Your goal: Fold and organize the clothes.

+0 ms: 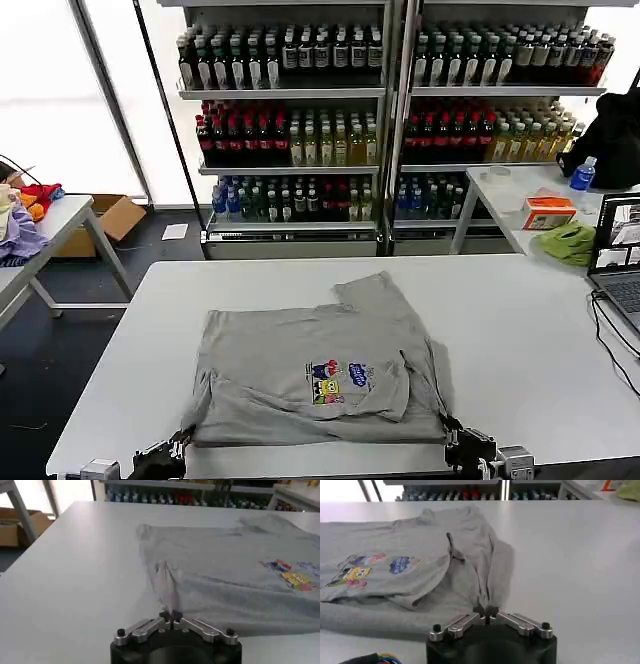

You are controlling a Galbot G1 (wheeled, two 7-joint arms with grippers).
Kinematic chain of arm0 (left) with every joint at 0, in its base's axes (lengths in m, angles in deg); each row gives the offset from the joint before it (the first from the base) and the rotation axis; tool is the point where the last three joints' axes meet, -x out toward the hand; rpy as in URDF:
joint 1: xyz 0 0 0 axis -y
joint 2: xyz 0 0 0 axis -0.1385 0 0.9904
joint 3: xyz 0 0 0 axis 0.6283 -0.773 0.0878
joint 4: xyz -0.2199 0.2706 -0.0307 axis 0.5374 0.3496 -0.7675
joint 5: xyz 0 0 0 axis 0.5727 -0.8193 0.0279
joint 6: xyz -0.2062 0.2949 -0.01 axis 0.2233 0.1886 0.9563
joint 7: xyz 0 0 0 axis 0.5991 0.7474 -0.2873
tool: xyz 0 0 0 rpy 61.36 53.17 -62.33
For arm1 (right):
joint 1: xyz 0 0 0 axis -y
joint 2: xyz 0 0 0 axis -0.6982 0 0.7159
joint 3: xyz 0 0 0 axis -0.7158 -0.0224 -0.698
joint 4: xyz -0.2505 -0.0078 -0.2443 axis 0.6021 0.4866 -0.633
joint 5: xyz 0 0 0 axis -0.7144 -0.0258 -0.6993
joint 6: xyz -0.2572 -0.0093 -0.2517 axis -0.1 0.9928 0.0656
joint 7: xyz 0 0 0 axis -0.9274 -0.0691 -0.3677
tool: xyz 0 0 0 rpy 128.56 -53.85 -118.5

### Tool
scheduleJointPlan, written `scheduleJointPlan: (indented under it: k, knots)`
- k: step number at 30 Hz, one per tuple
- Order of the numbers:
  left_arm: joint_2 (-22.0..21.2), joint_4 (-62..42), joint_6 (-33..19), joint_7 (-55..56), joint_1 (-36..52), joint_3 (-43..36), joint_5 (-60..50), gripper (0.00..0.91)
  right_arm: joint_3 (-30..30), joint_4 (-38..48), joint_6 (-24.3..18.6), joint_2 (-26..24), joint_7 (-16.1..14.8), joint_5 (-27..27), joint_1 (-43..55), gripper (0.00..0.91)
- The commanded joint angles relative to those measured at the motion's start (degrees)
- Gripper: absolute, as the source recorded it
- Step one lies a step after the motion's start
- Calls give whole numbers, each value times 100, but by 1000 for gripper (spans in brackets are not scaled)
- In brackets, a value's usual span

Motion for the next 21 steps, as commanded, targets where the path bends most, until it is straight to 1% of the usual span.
scheduleJointPlan:
  k: [1, 6, 8, 10, 13, 15, 16, 18, 19, 20, 21]
  knots:
    - [-20, 182, 13, 22, -191, 201, -72, 907, 84, -137, -17, 4, -21, -69, -173, 907]
    - [33, 326, 18, 14, -259, 520, -41, 907, 377, -301, -80, -30, -161, 195, -186, 907]
    - [67, 346, 21, 36, -247, 679, -25, 907, 488, -364, -82, -70, -229, 213, -141, 907]
    - [138, 312, 20, 48, -227, 826, 75, 907, 560, -366, -83, -121, -288, 214, -62, 907]
    - [341, 198, 17, 37, -58, 1075, 332, 907, 735, -252, -80, -271, -417, 395, 313, 907]
    - [632, 101, 14, -12, 273, 1168, 563, 907, 786, -79, -57, -432, -673, 600, 830, 907]
    - [733, 62, 15, -53, 397, 1165, 683, 907, 777, 24, -56, -528, -746, 671, 978, 907]
    - [1063, -159, 10, -193, 828, 1035, 849, 907, 633, 498, 115, -814, -1089, 838, 1793, 907]
    - [1147, -246, 10, -216, 949, 988, 892, 907, 582, 542, 112, -890, -1190, 895, 2076, 907]
    - [1355, -460, 9, -362, 1225, 836, 1050, 907, 414, 995, 116, -1040, -1340, 952, 2626, 907]
    - [1499, -677, 7, -464, 1441, 667, 1086, 907, 235, 1269, 119, -1119, -1508, 949, 2977, 907]
